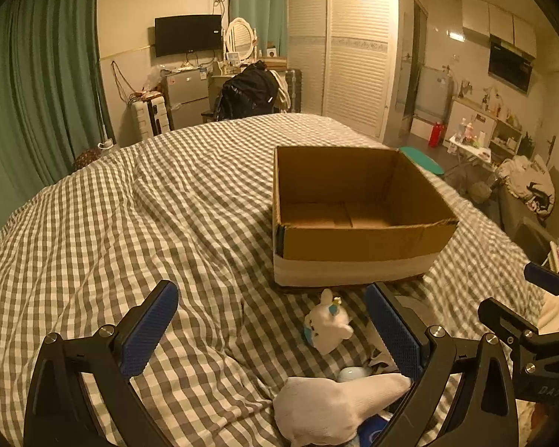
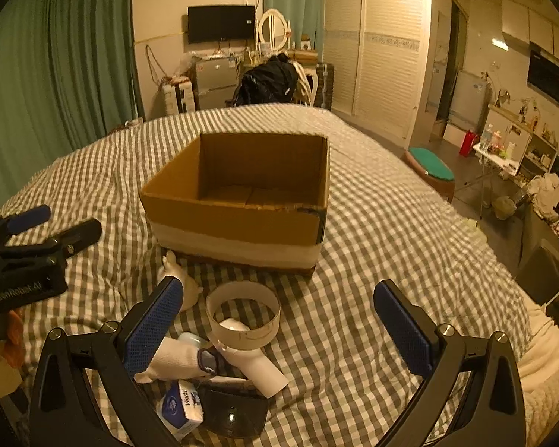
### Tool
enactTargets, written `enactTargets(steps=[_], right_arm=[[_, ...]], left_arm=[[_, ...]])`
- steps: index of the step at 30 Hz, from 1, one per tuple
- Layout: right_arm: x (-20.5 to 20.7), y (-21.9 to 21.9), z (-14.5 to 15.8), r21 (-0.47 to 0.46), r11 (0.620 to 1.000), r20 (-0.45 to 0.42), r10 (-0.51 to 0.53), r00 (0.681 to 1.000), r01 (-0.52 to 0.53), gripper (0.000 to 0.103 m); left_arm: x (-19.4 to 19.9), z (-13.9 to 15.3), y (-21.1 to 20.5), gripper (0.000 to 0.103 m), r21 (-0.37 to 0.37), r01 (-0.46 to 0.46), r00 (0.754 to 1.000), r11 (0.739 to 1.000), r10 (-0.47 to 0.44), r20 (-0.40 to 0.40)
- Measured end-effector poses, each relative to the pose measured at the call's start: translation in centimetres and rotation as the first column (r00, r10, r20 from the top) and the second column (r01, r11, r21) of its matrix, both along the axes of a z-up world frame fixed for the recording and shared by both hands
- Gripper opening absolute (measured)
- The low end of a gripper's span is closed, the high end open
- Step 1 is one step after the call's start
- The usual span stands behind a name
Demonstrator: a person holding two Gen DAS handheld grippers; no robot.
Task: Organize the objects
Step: 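Grasp the white bunny toy with the left gripper while the right gripper grasps the tape roll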
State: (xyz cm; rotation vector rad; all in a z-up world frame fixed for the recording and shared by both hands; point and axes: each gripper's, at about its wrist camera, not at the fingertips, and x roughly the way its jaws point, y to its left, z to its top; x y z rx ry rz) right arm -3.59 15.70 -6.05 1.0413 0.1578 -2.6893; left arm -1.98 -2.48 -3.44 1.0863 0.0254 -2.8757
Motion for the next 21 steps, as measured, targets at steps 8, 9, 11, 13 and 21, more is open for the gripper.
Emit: enactTargets(steps=[8, 9, 11, 13, 21], right_arm=[[-2.2, -0.9, -4.5, -0.002, 0.999, 0.112, 0.034, 0.993, -0.034, 0.099], [-2.6, -1.0, -5.1, 0.001, 0.999, 0.129, 0.038, 0.991, -0.039, 0.098], [-3.2, -1.3, -6.1, -0.003, 0.999, 0.157, 0.049, 0.986, -0.049, 0.098], [-3.7, -1.7, -7.1, -0.004, 0.998, 0.182, 0.065, 0.981, -0.065, 0.098], [-5.4, -2.7, -10.0, -0.013, 0.993, 0.242, 0.117, 0.963, -0.117, 0.088]], left_arm=[[-2.2, -4.6, 0.3, 0.103, -0.025, 0.023, 0.994, 0.999, -0.021, 0.104], [-2.5, -5.3, 0.3, 0.103, -0.028, 0.026, 0.993, 0.999, -0.022, 0.119], [-3.1, -6.4, 0.3, 0.103, -0.018, 0.041, 0.988, 0.999, -0.038, 0.149], [-3.5, -7.3, 0.3, 0.102, 0.008, 0.053, 0.983, 0.999, -0.054, 0.176], [-5.2, -9.6, 0.0, 0.099, 0.078, 0.073, 0.959, 0.994, -0.091, 0.267]])
